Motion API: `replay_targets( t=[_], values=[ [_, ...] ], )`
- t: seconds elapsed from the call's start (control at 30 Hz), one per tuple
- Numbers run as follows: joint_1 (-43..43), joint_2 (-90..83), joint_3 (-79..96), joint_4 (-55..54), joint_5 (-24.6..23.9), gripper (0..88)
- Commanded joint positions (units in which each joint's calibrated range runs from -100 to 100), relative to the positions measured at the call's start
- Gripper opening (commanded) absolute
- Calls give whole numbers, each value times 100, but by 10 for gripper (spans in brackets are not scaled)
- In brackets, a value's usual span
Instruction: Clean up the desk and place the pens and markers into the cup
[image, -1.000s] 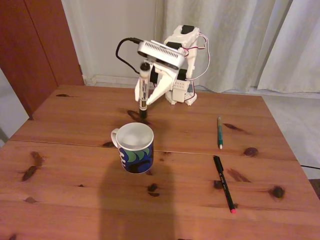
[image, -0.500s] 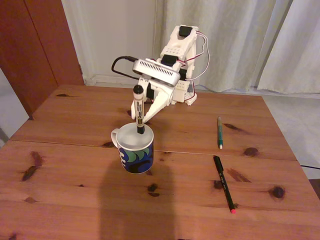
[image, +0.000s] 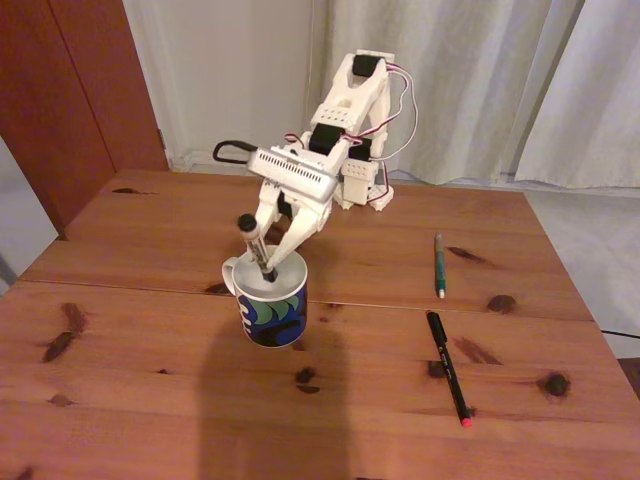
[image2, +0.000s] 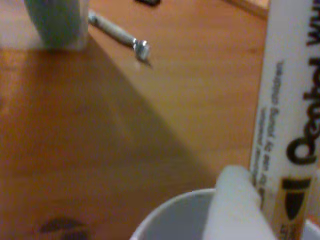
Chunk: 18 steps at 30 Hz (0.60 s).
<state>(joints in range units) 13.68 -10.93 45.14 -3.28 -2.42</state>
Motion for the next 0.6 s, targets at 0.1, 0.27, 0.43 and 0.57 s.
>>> replay_targets(
  t=[0.1,0.27,0.43,0.57],
  values=[
    [19,-20,-177,-98,-36,83],
    [19,-78,-77,-21,-10,184],
    [-29,-144,94,-12,6,184],
    [-45,-450,121,143,6,184]
  ],
)
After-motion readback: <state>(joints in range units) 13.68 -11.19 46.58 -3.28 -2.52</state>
